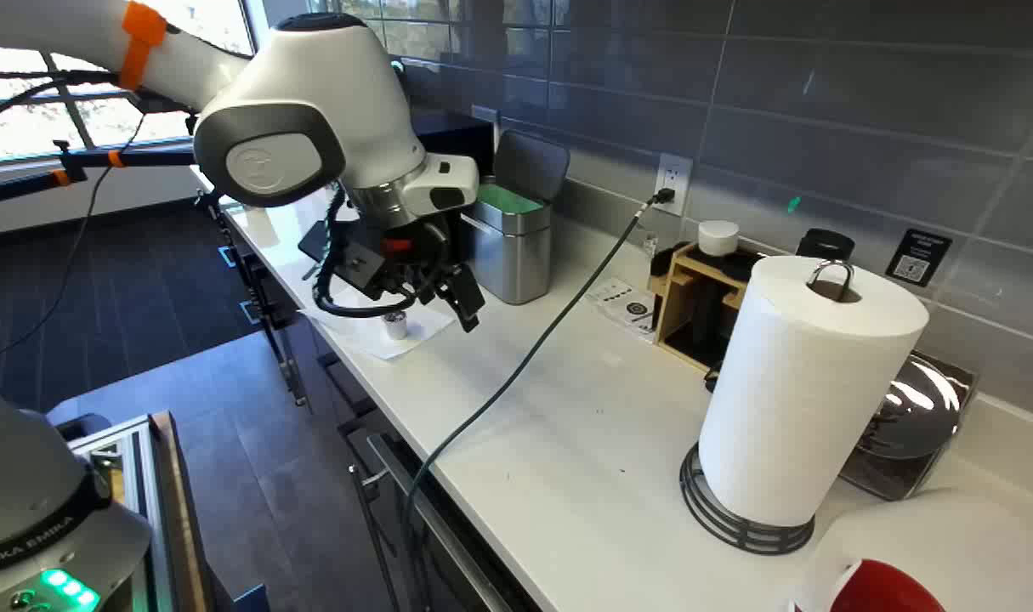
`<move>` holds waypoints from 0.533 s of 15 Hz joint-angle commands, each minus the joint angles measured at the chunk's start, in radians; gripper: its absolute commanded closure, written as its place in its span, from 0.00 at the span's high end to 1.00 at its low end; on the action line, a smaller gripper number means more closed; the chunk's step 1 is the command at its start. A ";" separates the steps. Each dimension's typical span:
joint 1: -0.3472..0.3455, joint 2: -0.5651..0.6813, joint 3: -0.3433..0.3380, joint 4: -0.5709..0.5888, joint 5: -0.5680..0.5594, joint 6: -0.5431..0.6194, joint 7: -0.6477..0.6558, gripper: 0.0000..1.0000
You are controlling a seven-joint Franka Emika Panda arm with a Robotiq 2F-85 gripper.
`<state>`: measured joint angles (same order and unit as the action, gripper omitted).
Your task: Move the capsule to the back
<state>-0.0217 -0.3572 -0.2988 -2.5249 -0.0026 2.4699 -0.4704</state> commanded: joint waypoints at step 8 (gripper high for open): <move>0.015 0.047 0.063 0.014 0.010 -0.012 0.012 1.00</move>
<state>-0.0200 -0.3522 -0.2809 -2.5247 -0.0002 2.4699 -0.4704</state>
